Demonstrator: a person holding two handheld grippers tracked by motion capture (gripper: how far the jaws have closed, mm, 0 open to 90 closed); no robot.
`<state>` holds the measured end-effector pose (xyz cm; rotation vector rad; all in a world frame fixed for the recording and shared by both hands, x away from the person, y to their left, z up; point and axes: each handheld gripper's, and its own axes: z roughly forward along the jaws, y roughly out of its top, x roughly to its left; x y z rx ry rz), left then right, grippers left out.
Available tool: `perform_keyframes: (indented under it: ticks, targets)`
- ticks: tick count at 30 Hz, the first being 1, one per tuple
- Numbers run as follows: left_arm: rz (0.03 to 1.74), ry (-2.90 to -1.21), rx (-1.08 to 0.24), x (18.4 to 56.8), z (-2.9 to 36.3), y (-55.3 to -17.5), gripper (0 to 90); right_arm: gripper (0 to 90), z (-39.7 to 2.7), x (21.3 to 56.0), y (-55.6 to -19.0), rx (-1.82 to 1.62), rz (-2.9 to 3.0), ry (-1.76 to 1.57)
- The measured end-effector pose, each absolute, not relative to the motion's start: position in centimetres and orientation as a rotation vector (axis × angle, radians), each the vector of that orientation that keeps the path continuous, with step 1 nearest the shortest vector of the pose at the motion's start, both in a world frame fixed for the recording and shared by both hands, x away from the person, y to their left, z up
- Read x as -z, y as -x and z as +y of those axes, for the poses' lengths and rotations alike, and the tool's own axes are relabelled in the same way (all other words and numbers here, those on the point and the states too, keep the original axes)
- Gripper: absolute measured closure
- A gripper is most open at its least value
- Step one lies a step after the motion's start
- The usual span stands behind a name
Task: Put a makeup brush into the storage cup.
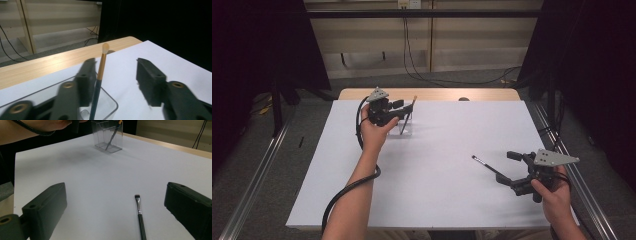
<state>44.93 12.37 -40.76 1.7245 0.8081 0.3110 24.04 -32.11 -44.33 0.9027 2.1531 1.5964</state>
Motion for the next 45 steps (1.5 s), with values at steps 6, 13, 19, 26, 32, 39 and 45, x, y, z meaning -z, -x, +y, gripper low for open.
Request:
perform_keyframes:
  ticks: [6, 13, 19, 26, 32, 39, 45]
  targets:
    - [0.809, -1.695, -0.3, 40.7, 12.9, -44.2, 31.7, 4.1, -31.9, 44.4, -24.1, -1.593, 2.159, -0.902]
    - [0.807, -1.663, -0.273, 40.6, 13.6, -43.3, 19.1, 4.1, -31.8, 44.3, -24.2, -1.594, 2.161, -0.9]
    - [0.799, -1.653, -0.258, 40.5, 14.2, -42.4, 9.9, 4.1, -31.7, 44.3, -24.3, -1.597, 2.161, -0.894]
    - [0.799, -1.643, -0.245, 40.5, 15.1, -41.7, 3.5, 4.0, -31.4, 44.3, -24.6, -1.6, 2.167, -0.884]
    - [0.77, -1.649, -0.239, 40.6, 15.9, -41.0, 0.5, 4.0, -31.3, 44.3, -24.8, -1.6, 2.172, -0.883]
    - [0.73, -1.647, -0.25, 40.3, 17.0, -39.9, 0.0, 4.0, -31.1, 44.3, -25.0, -1.6, 2.172, -0.878]
    - [0.707, -1.648, -0.257, 40.2, 17.7, -39.0, 0.0, 4.1, -31.0, 44.2, -25.0, -1.599, 2.175, -0.875]
